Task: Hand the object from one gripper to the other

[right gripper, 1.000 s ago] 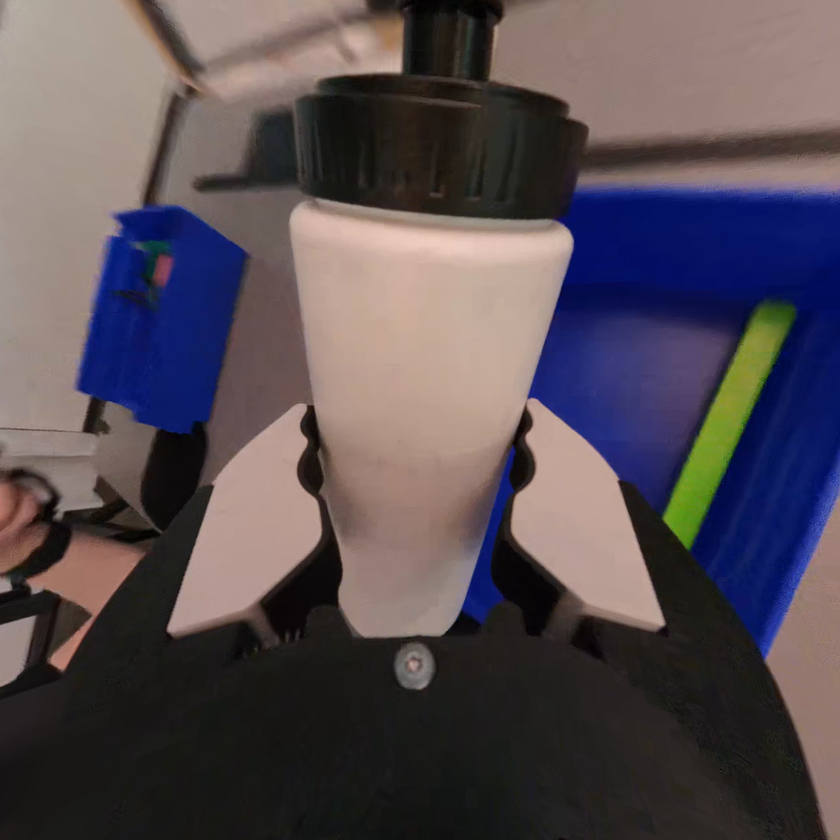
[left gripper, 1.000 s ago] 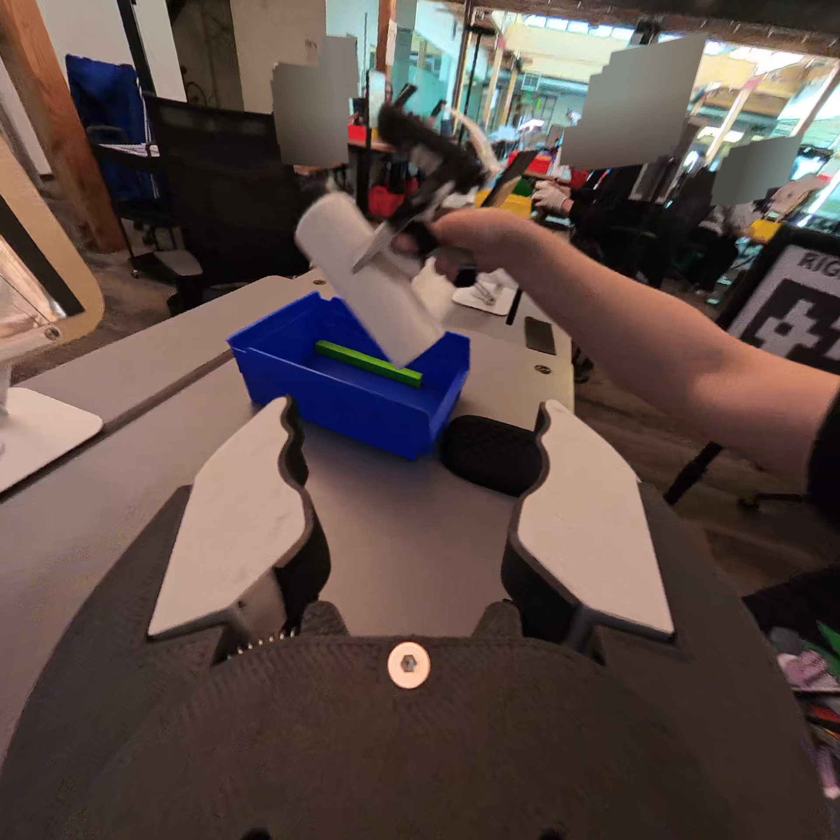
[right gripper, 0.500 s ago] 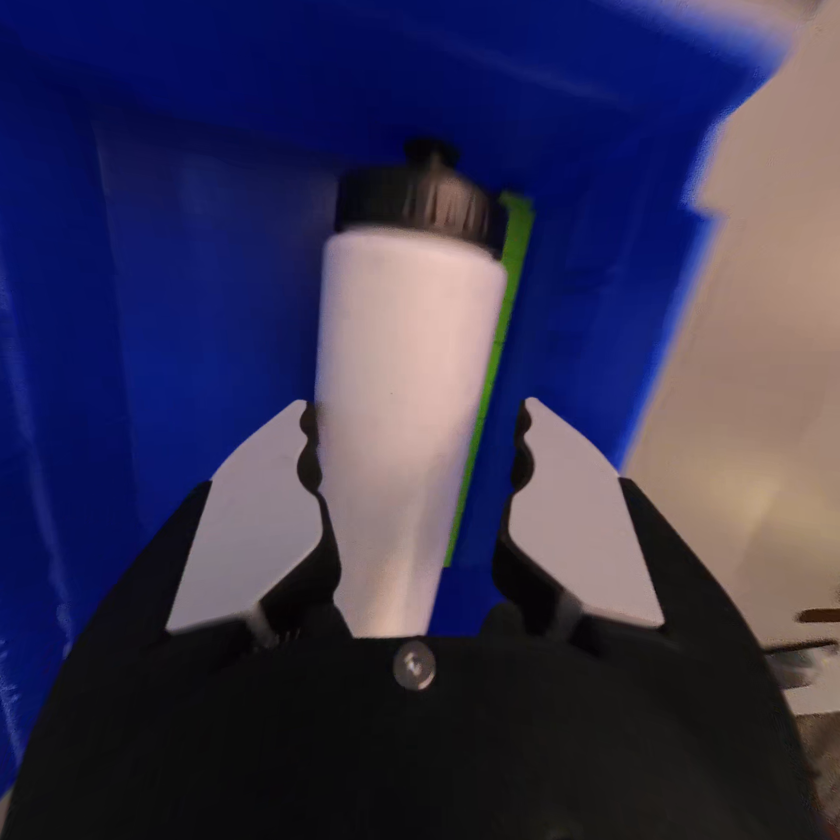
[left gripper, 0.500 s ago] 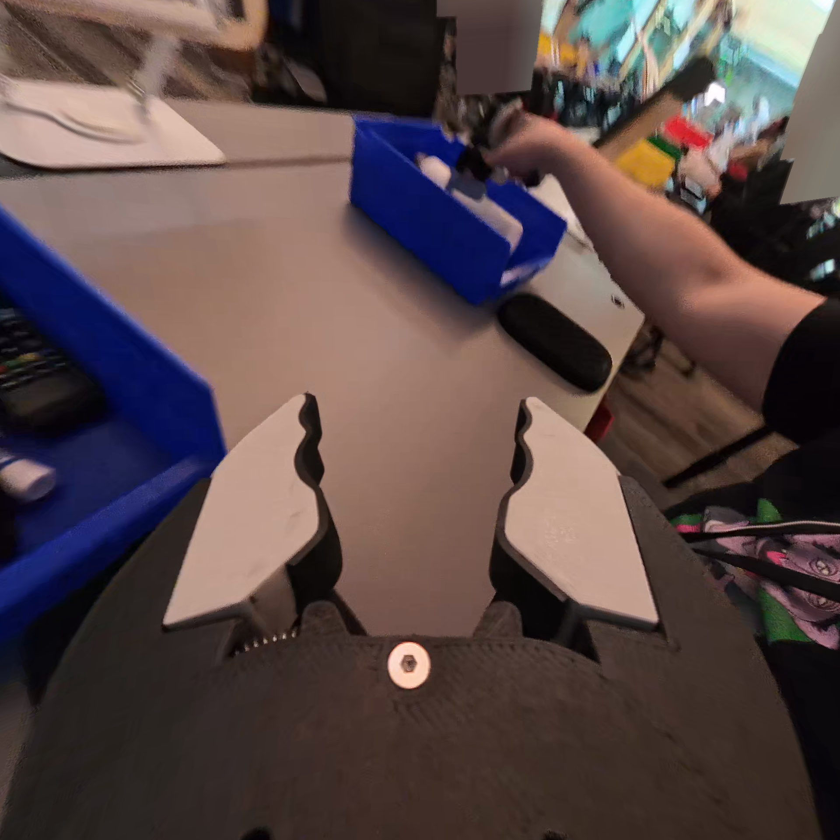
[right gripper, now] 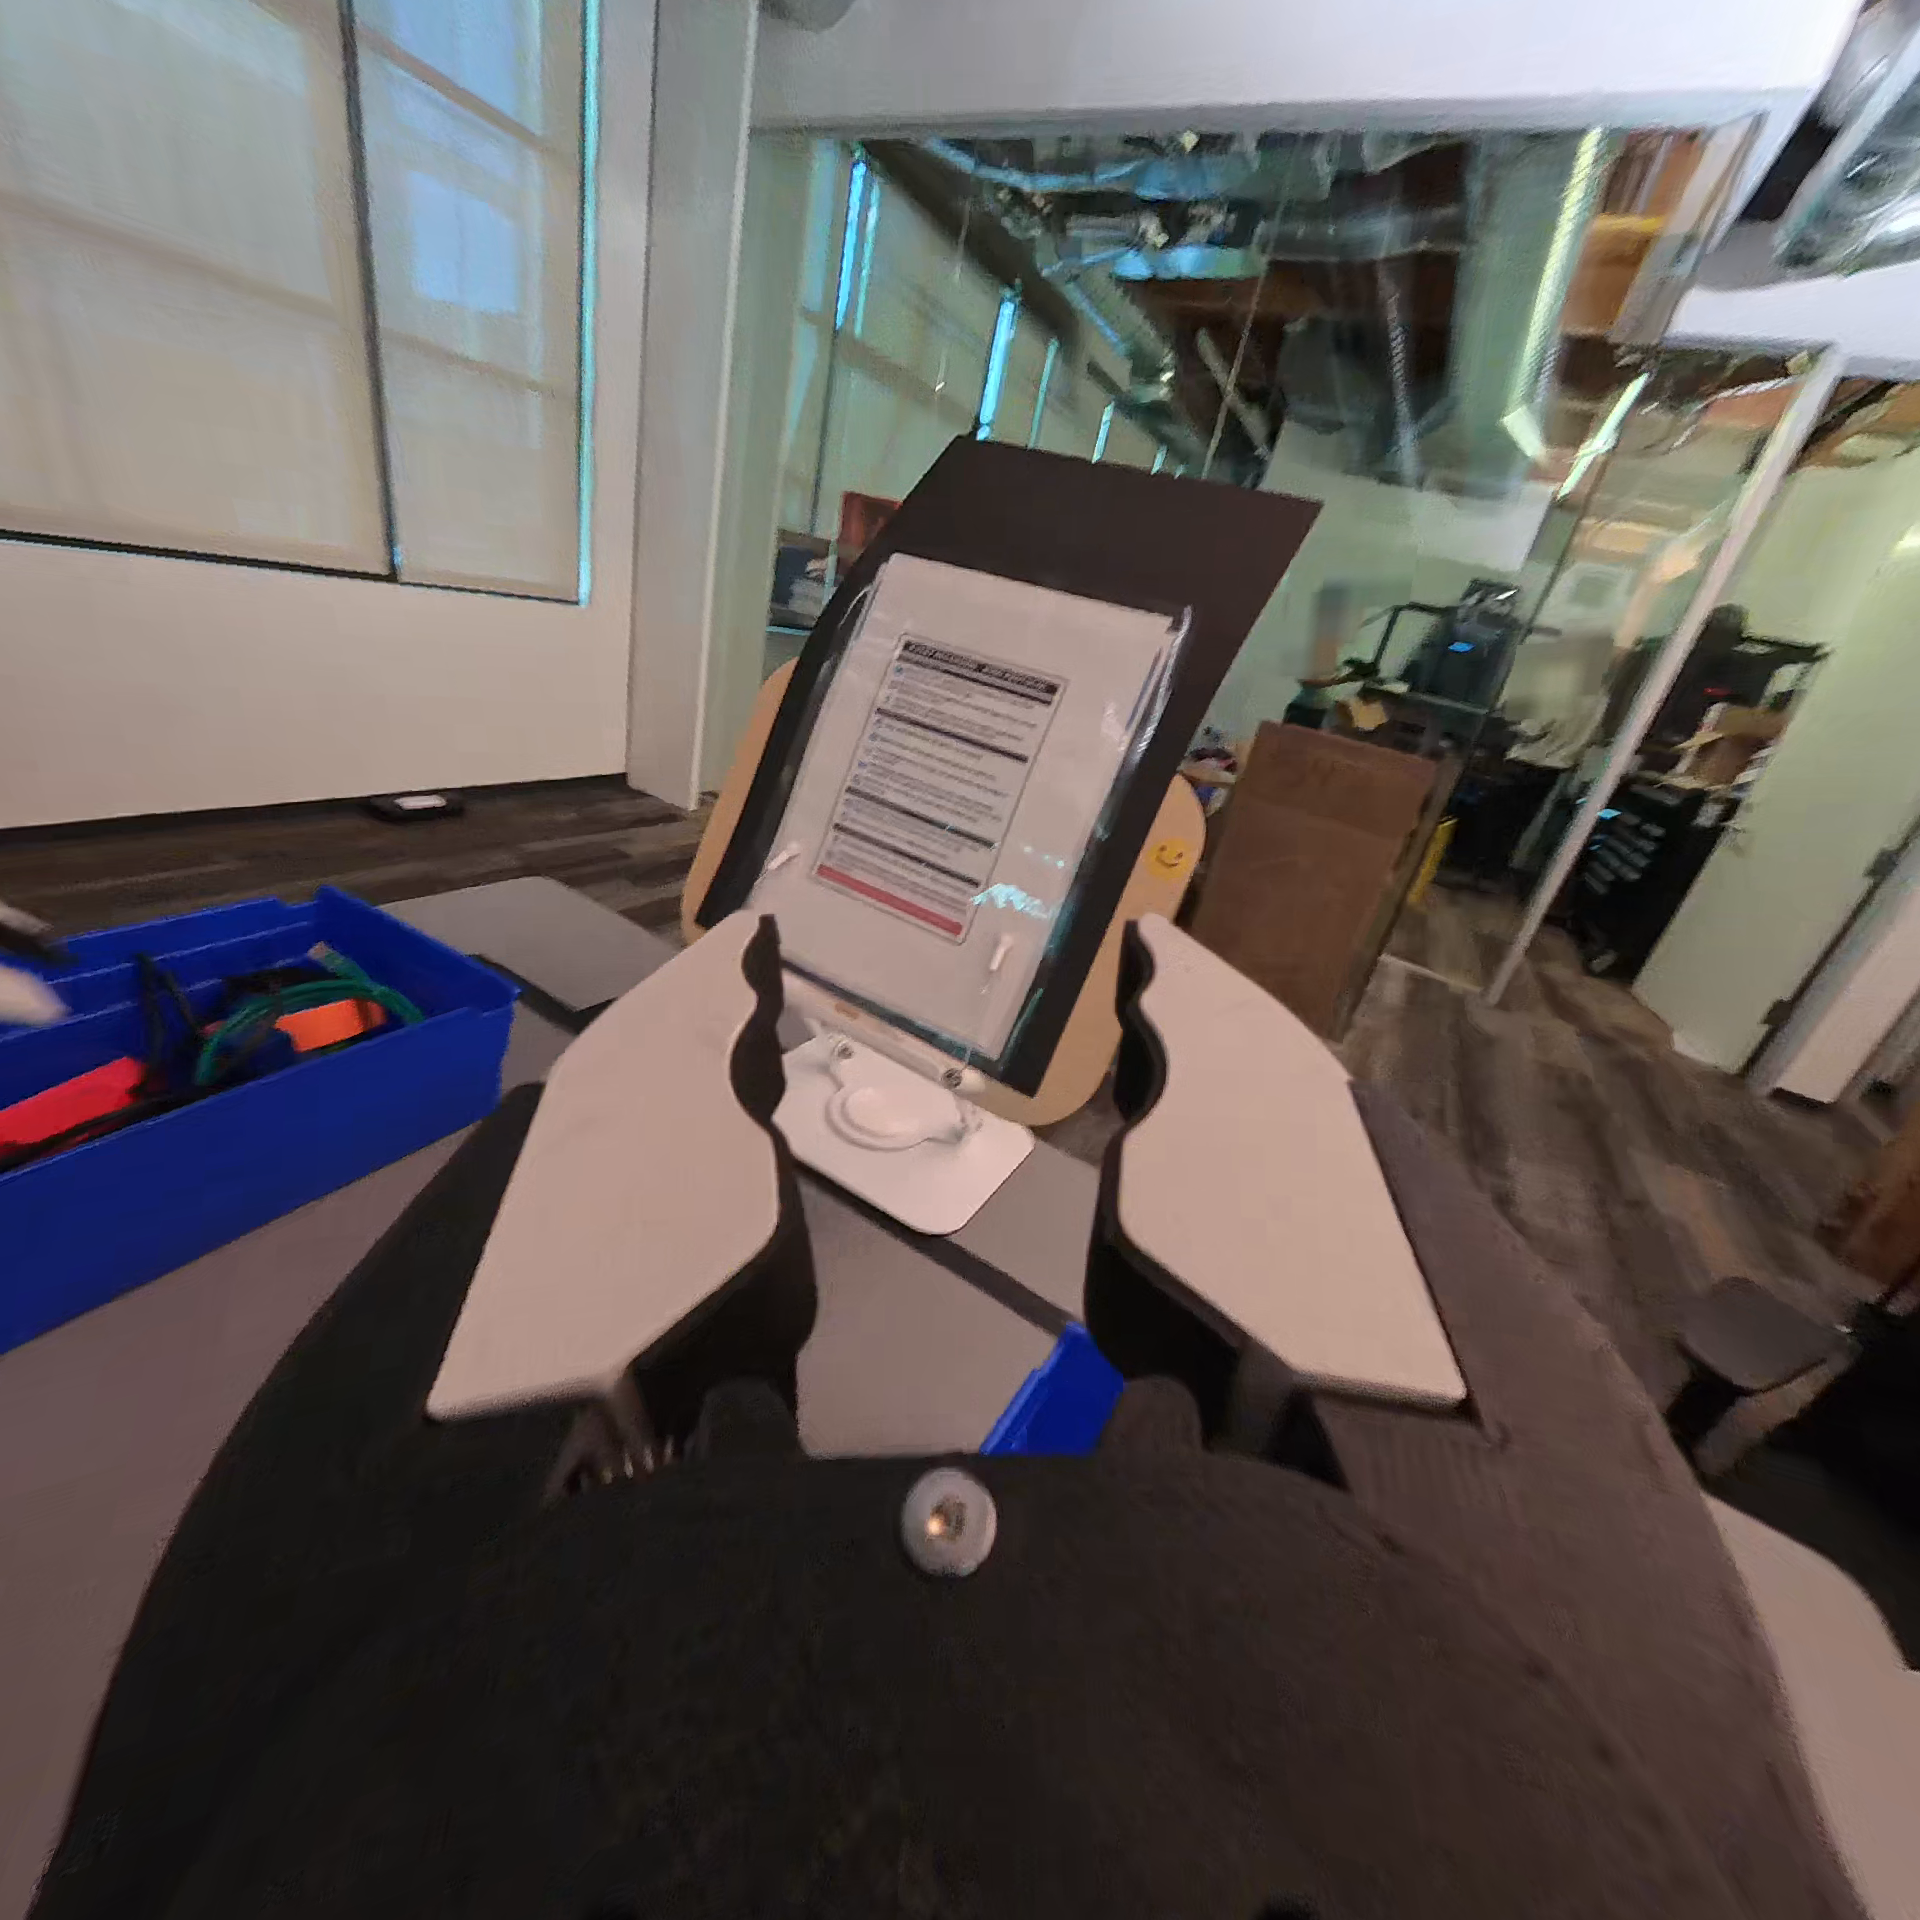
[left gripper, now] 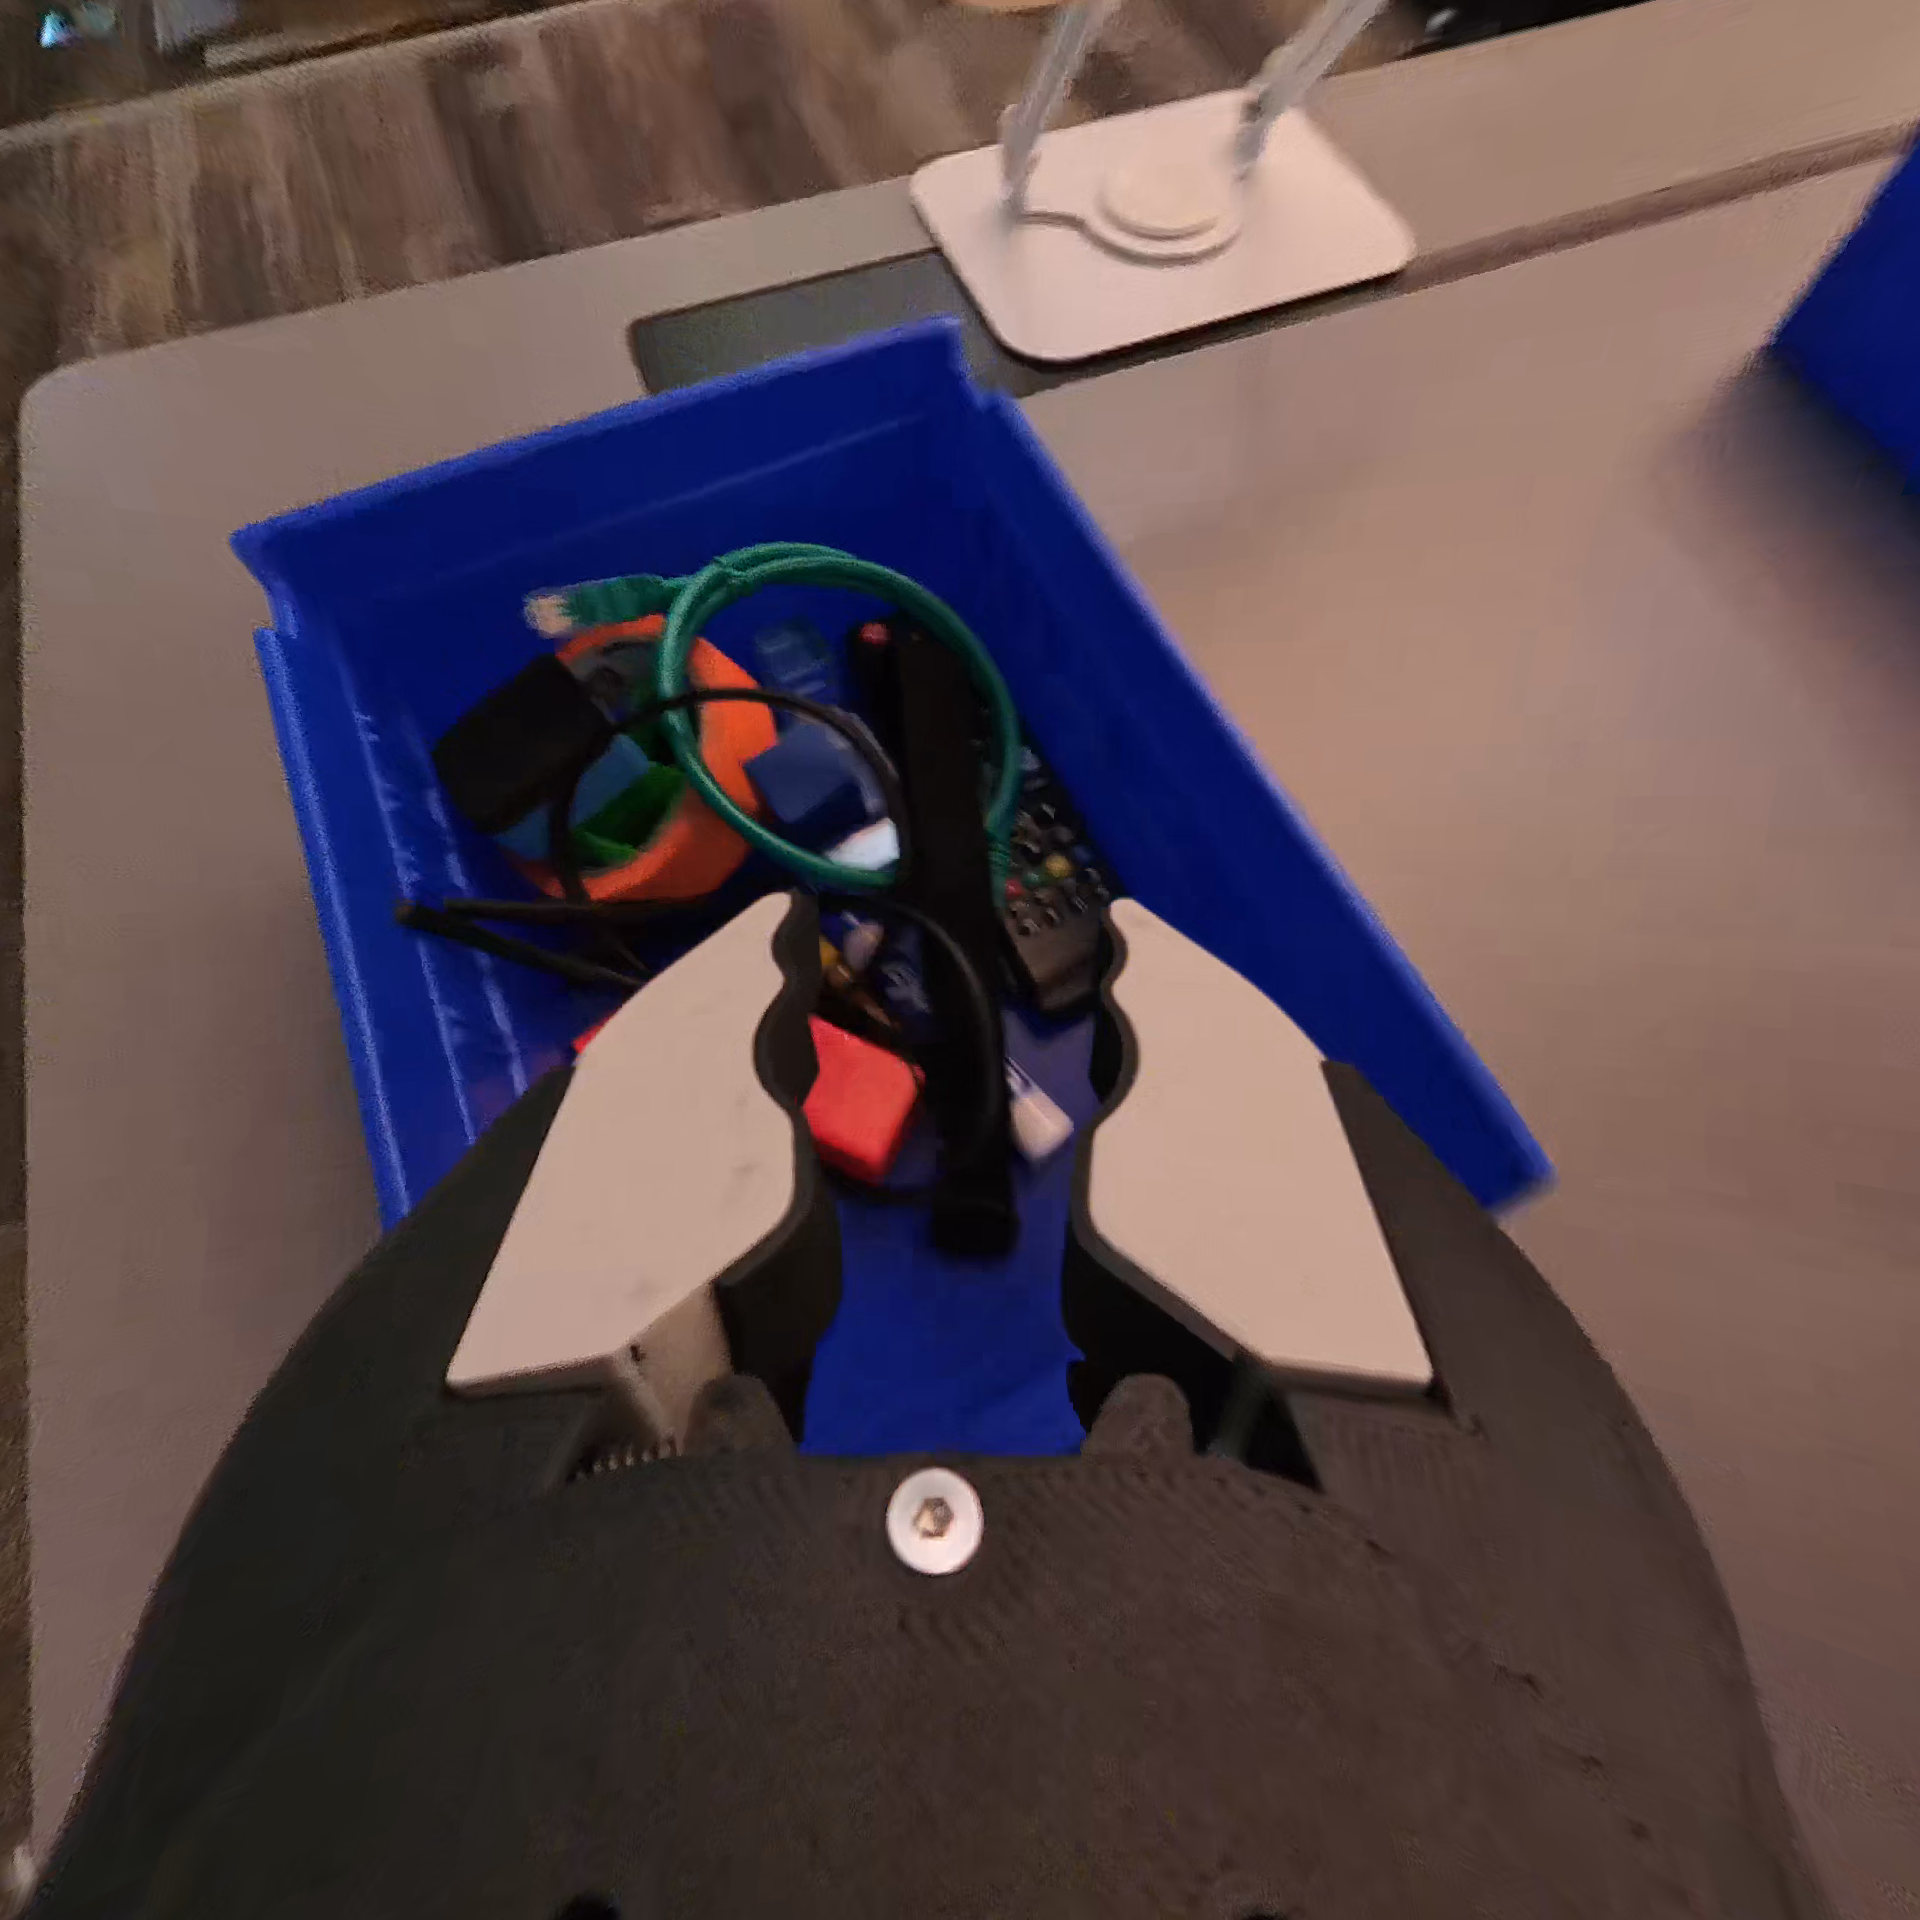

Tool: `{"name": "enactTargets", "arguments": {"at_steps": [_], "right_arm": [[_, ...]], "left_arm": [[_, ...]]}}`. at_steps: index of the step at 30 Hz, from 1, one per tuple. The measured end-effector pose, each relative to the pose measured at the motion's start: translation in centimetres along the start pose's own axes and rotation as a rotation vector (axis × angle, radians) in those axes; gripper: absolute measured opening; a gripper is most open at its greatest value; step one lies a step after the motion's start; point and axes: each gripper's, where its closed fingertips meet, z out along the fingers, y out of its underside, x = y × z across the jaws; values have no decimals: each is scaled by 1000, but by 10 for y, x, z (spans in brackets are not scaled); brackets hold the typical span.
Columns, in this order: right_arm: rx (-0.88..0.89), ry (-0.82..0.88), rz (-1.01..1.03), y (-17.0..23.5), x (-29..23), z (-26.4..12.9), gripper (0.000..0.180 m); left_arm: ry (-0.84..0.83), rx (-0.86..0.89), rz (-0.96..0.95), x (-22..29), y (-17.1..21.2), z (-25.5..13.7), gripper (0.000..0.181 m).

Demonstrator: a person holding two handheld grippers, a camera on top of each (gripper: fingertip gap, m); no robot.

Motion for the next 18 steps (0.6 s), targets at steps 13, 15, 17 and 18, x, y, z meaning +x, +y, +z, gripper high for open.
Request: {"name": "enactTargets", "arguments": {"at_steps": [13, 15, 17, 18], "right_arm": [[-39, -84, 152, 26, 28, -9, 56], [-17, -113, 172, 22, 23, -9, 56], [-5, -141, 177, 20, 17, -7, 55], [3, -140, 166, 20, 15, -4, 55]], "left_arm": [[-207, -293, -157, -28, 3, 89, 23], [-146, -239, -215, -20, -8, 80, 6], [-103, -199, -251, -16, -18, 69, 5], [-90, -175, -254, -16, -23, 62, 4]]}}
